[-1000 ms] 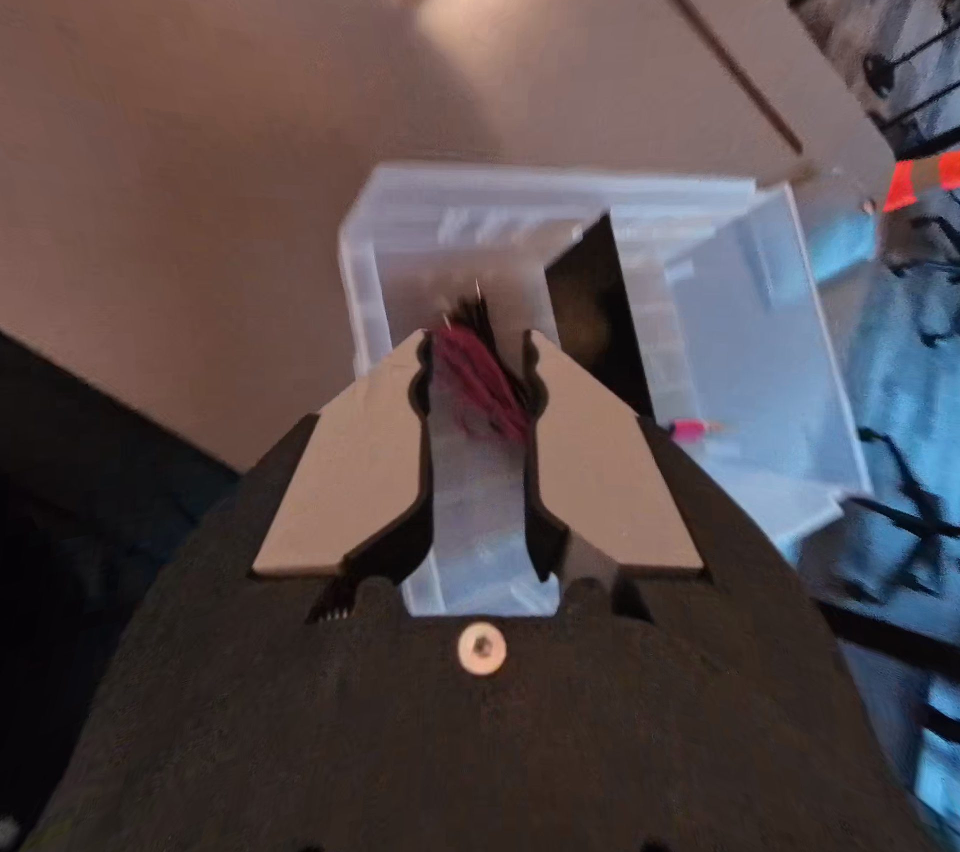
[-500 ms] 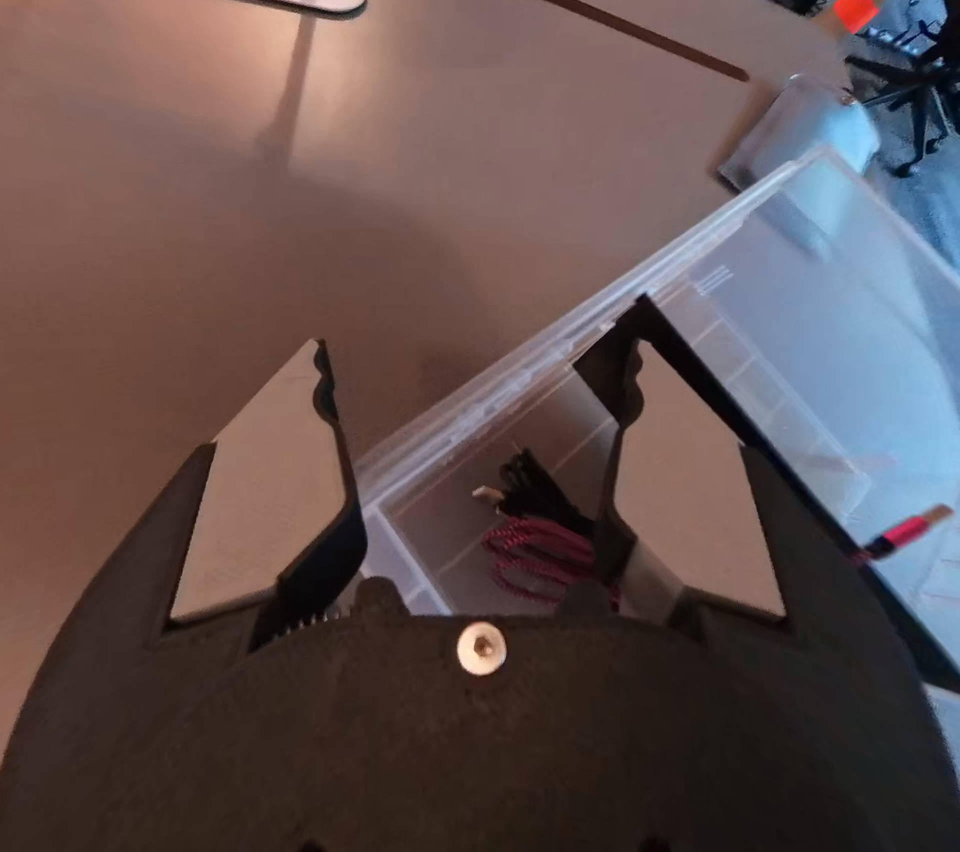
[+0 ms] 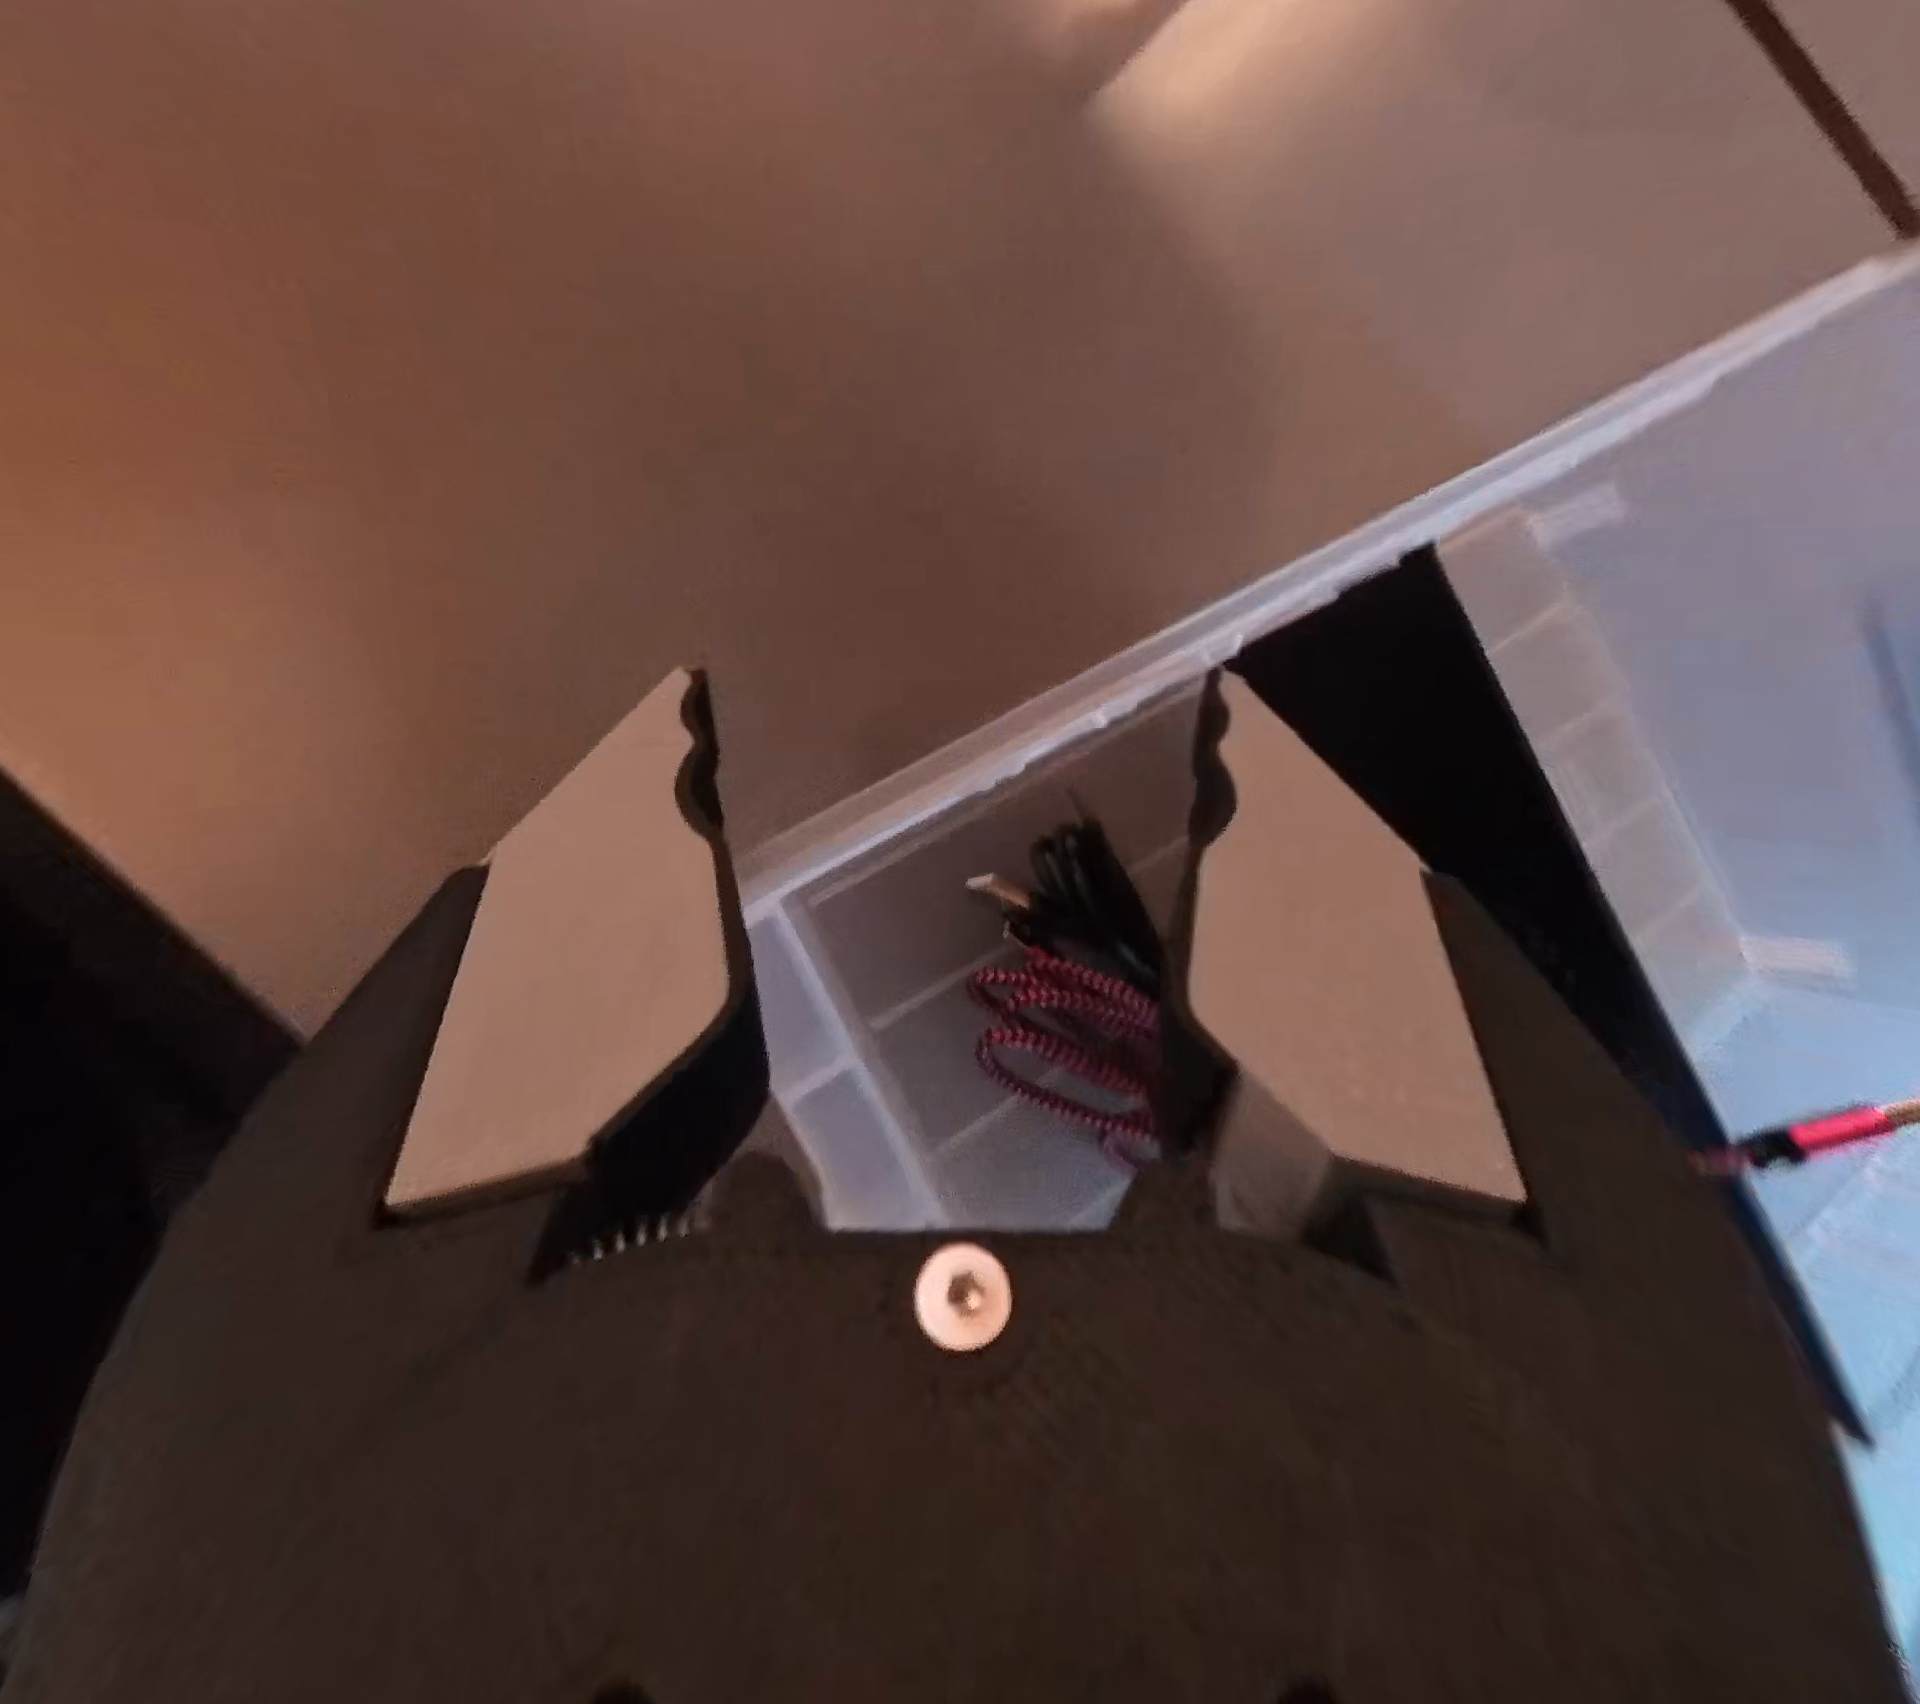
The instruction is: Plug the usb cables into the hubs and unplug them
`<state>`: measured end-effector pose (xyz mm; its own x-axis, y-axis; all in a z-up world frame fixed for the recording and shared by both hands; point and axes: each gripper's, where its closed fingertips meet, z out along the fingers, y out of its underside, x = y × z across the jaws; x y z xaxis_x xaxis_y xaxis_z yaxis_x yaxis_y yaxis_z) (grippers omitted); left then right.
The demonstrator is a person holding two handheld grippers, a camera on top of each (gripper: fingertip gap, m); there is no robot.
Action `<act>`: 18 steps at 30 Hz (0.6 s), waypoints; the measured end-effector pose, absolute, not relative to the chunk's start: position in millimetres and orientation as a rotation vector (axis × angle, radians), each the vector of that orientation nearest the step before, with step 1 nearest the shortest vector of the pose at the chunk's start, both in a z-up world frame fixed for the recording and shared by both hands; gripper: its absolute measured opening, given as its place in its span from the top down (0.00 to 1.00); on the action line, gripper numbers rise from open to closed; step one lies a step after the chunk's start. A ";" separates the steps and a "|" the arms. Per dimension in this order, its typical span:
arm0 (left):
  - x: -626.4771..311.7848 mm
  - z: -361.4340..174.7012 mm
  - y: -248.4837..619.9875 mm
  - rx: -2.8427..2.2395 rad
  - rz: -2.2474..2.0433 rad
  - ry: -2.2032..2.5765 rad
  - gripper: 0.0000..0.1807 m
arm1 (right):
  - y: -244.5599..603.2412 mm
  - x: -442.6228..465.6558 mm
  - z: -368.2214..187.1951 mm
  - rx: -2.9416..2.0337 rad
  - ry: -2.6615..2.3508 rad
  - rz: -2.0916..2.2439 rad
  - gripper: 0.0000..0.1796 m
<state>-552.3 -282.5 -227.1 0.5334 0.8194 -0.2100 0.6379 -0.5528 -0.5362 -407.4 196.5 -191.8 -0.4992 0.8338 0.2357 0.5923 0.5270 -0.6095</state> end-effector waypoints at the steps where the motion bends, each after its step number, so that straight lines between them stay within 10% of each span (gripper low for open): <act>1: -551.4 -224.9 -283.0 -2.378 0.629 -1.194 0.69 | 205.5 -404.2 -188.7 -1.201 -2.240 0.607 0.50; 15: -550.4 -119.6 -269.6 -1.961 0.903 -1.138 0.55 | 153.8 -393.0 -24.8 -1.114 -1.549 1.575 0.45; 18: -545.1 -94.5 -251.5 -1.794 0.803 -1.064 0.69 | 121.9 -402.3 -27.4 -1.112 -1.523 1.703 0.45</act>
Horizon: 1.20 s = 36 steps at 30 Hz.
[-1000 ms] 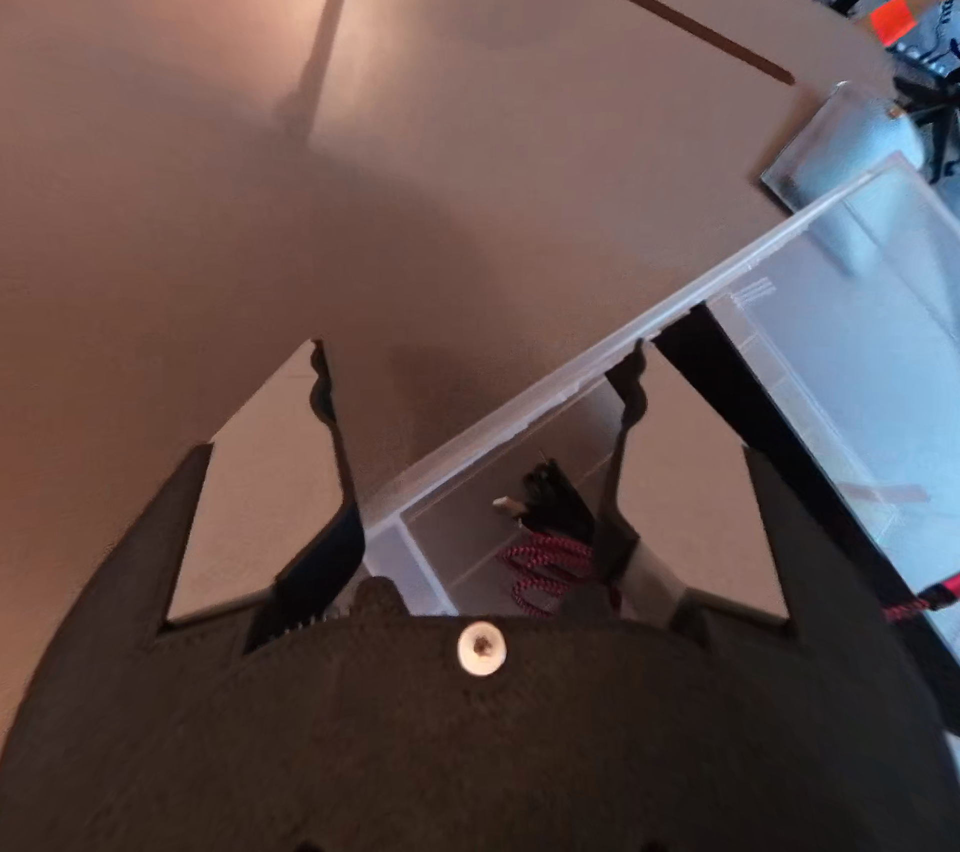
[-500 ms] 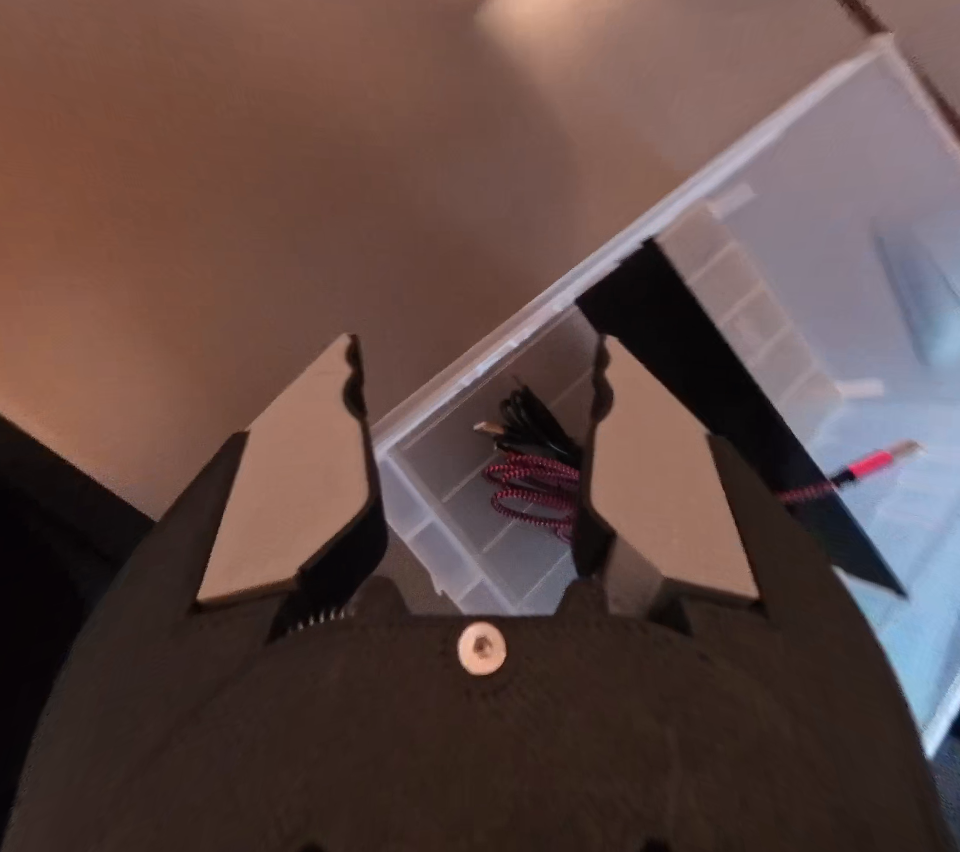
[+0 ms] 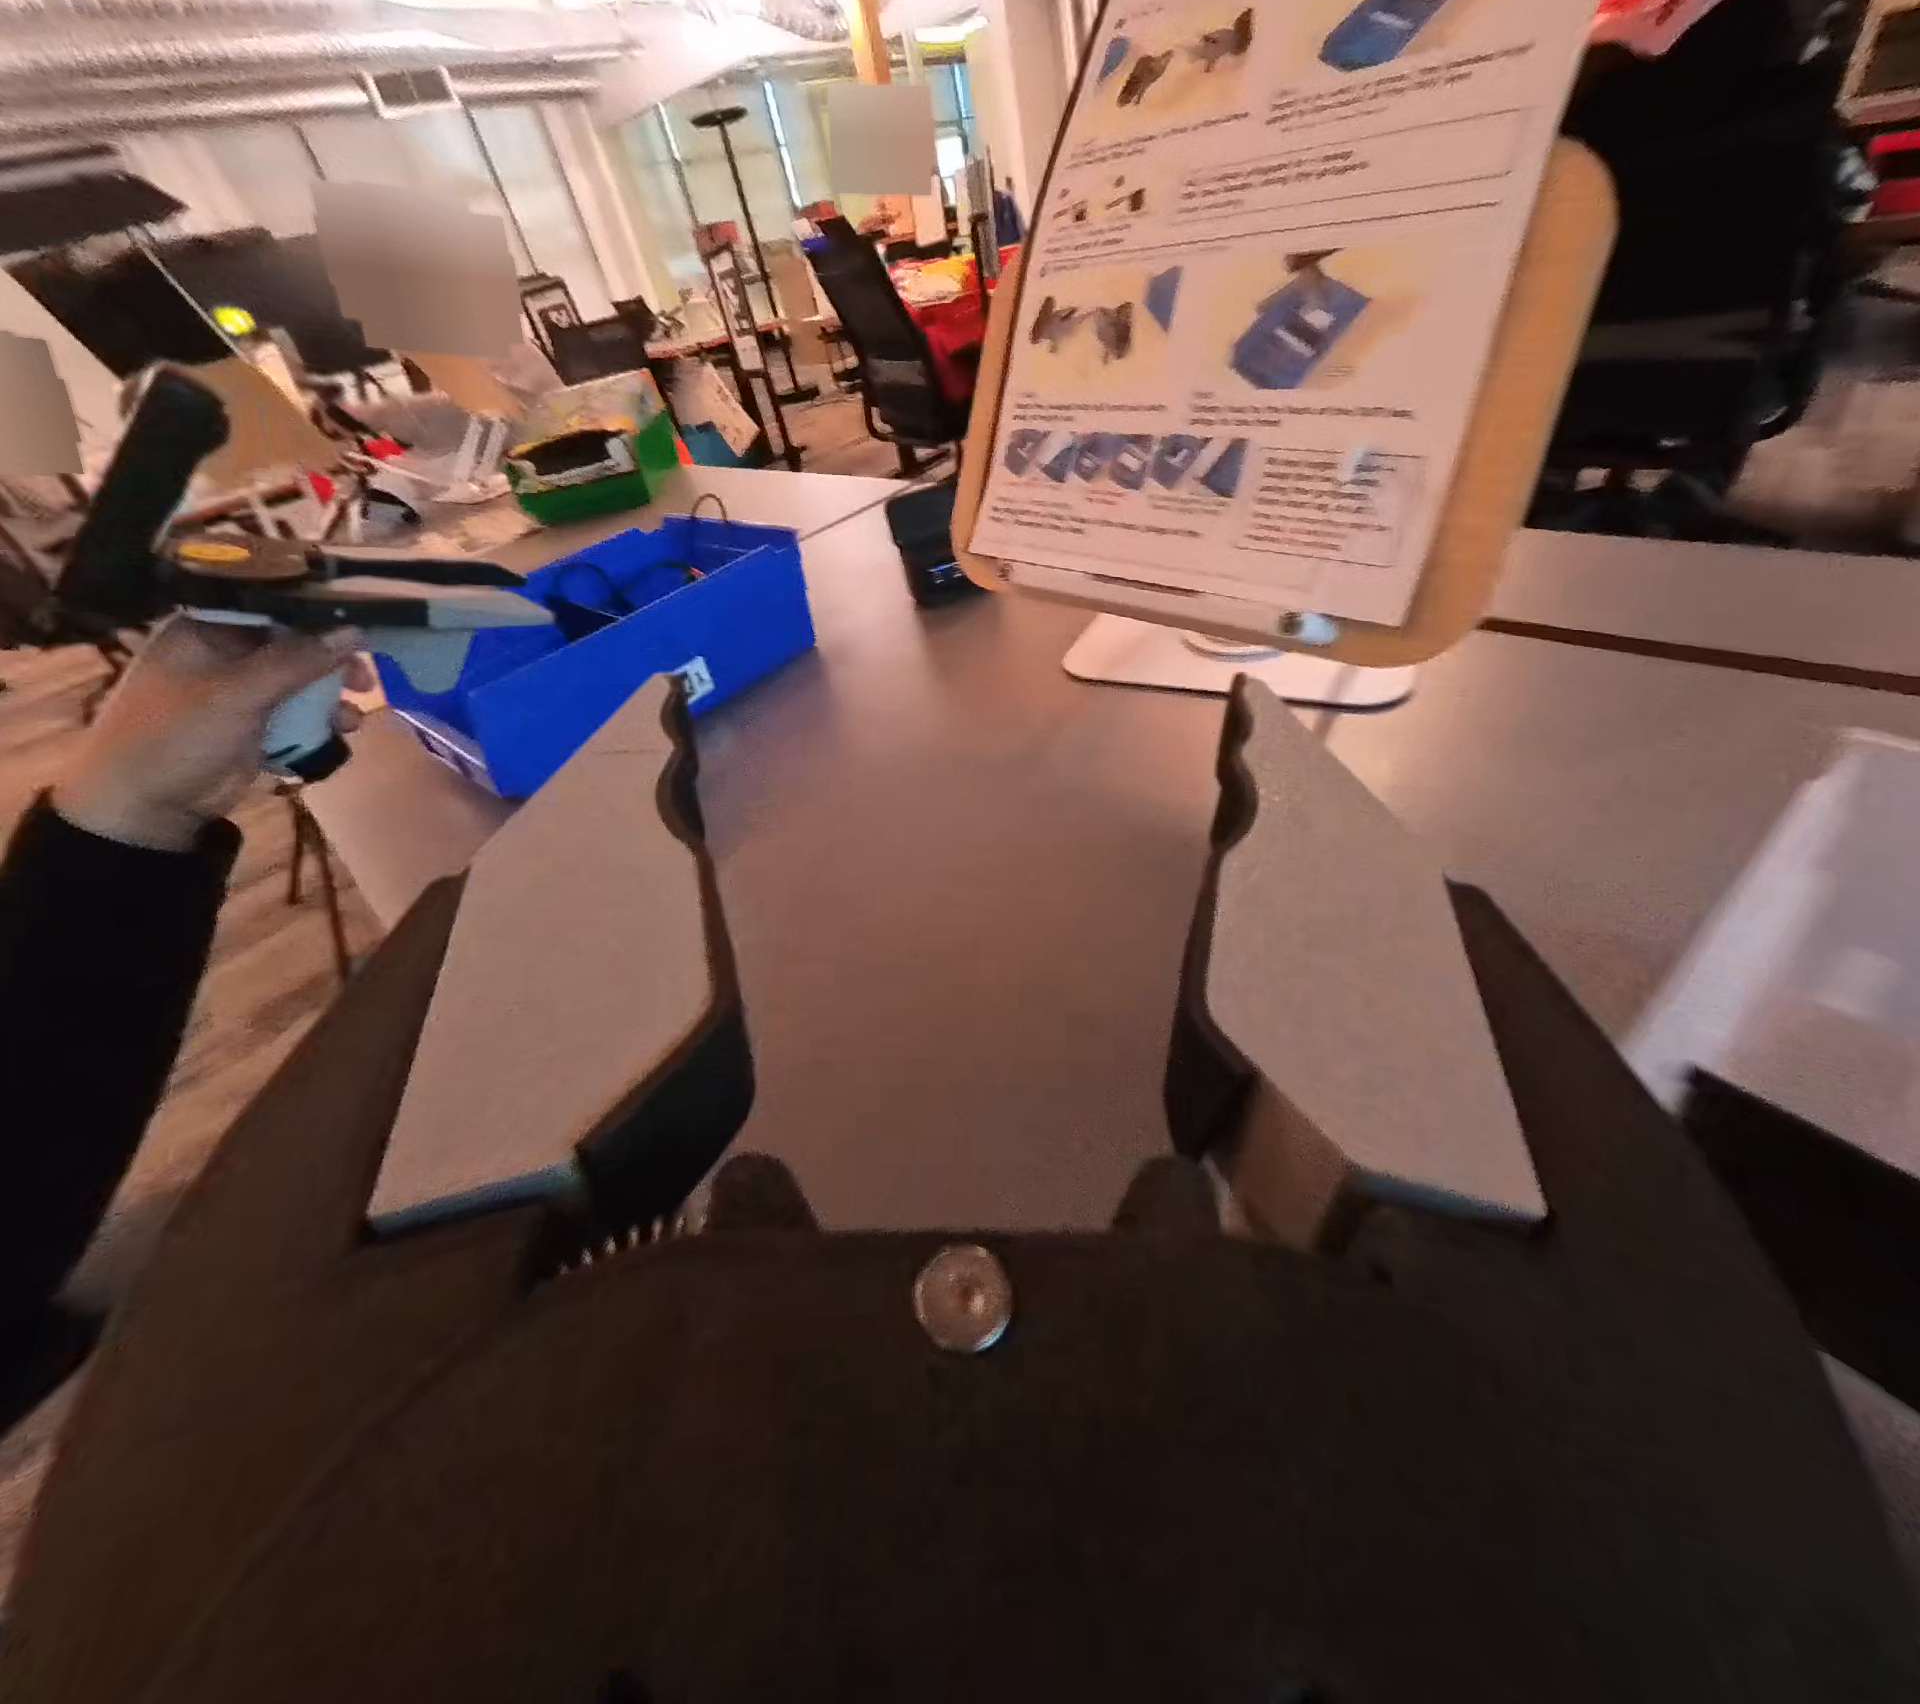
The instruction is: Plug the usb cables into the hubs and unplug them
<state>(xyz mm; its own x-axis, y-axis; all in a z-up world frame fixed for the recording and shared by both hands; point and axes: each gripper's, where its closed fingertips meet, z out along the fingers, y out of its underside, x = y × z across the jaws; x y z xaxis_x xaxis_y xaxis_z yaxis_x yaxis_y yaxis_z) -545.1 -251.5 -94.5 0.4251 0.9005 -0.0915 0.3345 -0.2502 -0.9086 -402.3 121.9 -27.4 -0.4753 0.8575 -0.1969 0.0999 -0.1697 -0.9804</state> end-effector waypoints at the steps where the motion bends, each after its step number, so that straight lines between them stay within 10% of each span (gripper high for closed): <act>1: -544.4 -86.6 -249.0 -1.733 0.775 -1.062 0.65 | 110.8 -406.9 -34.4 -1.119 -1.545 1.702 0.43; 4: -545.9 -71.6 -254.4 -1.604 0.766 -1.102 0.48 | 82.3 -419.5 -62.3 -1.121 -1.656 1.613 0.40; 16: -537.2 -85.8 -239.9 -1.798 0.789 -1.003 0.61 | 73.9 -475.8 -191.9 -1.215 -1.858 1.240 0.41; 36: -533.9 -100.2 -227.2 -1.905 0.804 -0.975 0.60 | 76.2 -476.8 -191.1 -1.236 -1.855 1.296 0.51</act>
<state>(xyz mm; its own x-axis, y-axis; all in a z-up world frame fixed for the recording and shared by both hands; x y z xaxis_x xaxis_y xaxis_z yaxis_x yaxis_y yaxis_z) -533.9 -227.2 -100.2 0.4939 0.8540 -0.1634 0.3232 -0.3547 -0.8773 -476.8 76.2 -191.1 -0.4214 0.9048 -0.0607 0.3683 0.1096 -0.9232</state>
